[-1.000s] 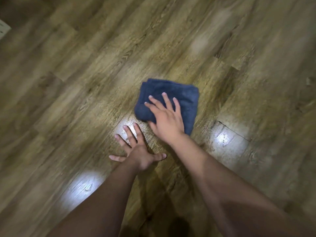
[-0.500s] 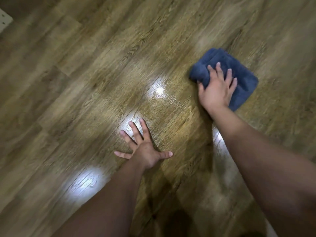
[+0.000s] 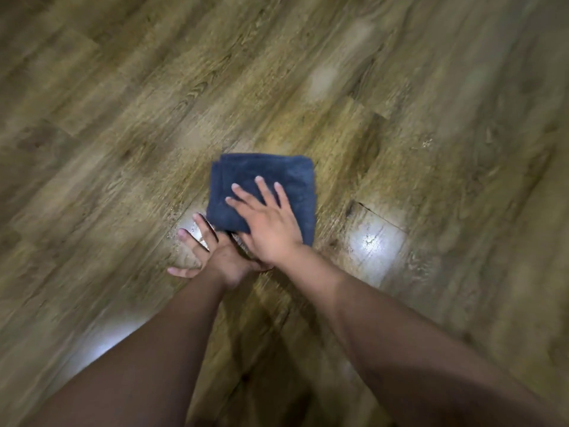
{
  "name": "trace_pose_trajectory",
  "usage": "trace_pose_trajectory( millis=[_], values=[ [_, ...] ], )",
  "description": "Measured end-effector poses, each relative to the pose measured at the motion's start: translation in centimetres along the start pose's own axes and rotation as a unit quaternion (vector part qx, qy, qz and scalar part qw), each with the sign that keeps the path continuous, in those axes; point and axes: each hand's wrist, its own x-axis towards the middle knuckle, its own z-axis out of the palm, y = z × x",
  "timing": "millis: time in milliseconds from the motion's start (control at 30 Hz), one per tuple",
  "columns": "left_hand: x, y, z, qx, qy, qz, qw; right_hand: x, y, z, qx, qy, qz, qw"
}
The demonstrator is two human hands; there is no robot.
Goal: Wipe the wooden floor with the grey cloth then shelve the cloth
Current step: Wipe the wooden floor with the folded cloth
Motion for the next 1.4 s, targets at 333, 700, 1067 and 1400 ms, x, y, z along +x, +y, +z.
trace_pose_trajectory(
  millis=[333, 700, 1067, 1400],
  values=[
    [0.0, -4.6, -1.9, 0.020, 0.045, 0.117, 0.992, -4.5, 5.8, -1.2, 0.028, 0.053, 0.099, 0.993],
    [2.2, -16.5, -4.0, -0.070, 0.029, -0.007, 0.997, -1.7, 10.1, -2.4, 0.081, 0.150, 0.301, 0.938],
    [0.4, -15.3, -5.5, -0.063, -0.022, 0.003, 0.998, 6.0, -4.3, -0.2, 0.020, 0.074, 0.175, 0.982],
    [1.4, -15.7, -5.0, -0.065, -0.006, -0.011, 0.998, 3.1, -13.6, 3.8, -0.028, -0.015, -0.117, 0.993]
  ],
)
